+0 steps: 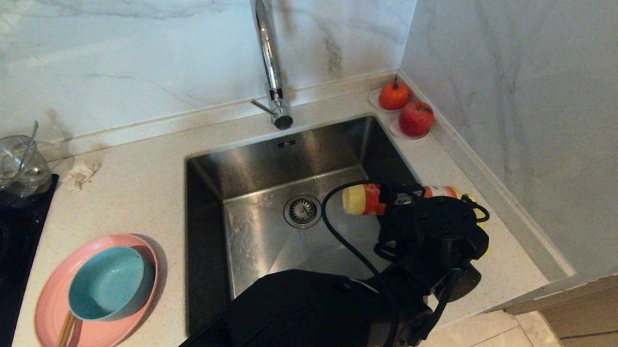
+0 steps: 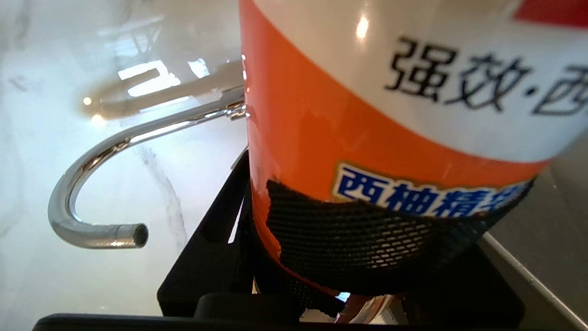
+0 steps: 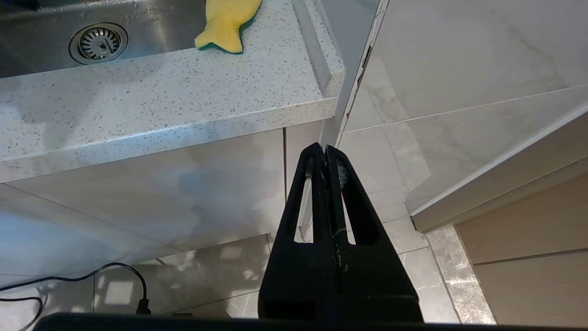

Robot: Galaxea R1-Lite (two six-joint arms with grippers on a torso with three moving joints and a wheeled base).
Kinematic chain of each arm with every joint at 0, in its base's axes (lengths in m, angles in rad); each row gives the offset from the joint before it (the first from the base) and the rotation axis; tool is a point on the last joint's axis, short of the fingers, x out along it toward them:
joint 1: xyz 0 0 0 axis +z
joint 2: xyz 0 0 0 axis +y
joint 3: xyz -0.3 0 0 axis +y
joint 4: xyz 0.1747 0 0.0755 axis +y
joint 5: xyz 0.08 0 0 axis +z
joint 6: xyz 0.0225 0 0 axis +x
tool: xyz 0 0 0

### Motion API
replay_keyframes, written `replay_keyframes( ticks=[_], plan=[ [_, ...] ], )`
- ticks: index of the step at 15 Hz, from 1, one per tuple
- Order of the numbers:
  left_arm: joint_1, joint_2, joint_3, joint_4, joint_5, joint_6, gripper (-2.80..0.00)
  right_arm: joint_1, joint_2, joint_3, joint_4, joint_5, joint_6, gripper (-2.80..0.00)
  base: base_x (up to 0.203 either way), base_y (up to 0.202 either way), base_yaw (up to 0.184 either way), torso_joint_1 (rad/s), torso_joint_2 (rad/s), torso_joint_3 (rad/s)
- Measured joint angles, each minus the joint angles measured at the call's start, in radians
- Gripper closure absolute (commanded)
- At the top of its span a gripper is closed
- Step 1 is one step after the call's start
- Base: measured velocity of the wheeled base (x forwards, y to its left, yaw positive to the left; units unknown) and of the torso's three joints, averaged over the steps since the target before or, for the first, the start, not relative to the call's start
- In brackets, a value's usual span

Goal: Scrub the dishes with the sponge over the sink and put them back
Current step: Squeeze it onto the sponge, then place the dish soap on the table

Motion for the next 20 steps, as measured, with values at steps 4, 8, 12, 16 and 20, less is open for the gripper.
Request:
replay_keyframes(
  ticks=[4,8,12,16,20],
  plan=[
    [-0.002,-0.041,0.001,-0.003,0.001,0.001,0.00,0.000,0.000,0.000,0.000,0.000,0.000,0.00,0.000,0.000,0.000,0.000,0.00,0.000],
    [-0.005,-0.090,0.001,-0.005,0.002,0.000,0.00,0.000,0.000,0.000,0.000,0.000,0.000,0.00,0.000,0.000,0.000,0.000,0.00,0.000],
    [-0.013,-0.125,0.002,-0.021,0.001,-0.001,0.00,0.000,0.000,0.000,0.000,0.000,0.000,0.00,0.000,0.000,0.000,0.000,0.00,0.000],
    [-0.014,-0.070,0.003,-0.101,0.001,0.000,0.00,0.000,0.000,0.000,0.000,0.000,0.000,0.00,0.000,0.000,0.000,0.000,0.00,0.000],
    [-0.015,-0.031,0.003,-0.099,0.001,0.001,0.00,0.000,0.000,0.000,0.000,0.000,0.000,0.00,0.000,0.000,0.000,0.000,0.00,0.000]
  ],
)
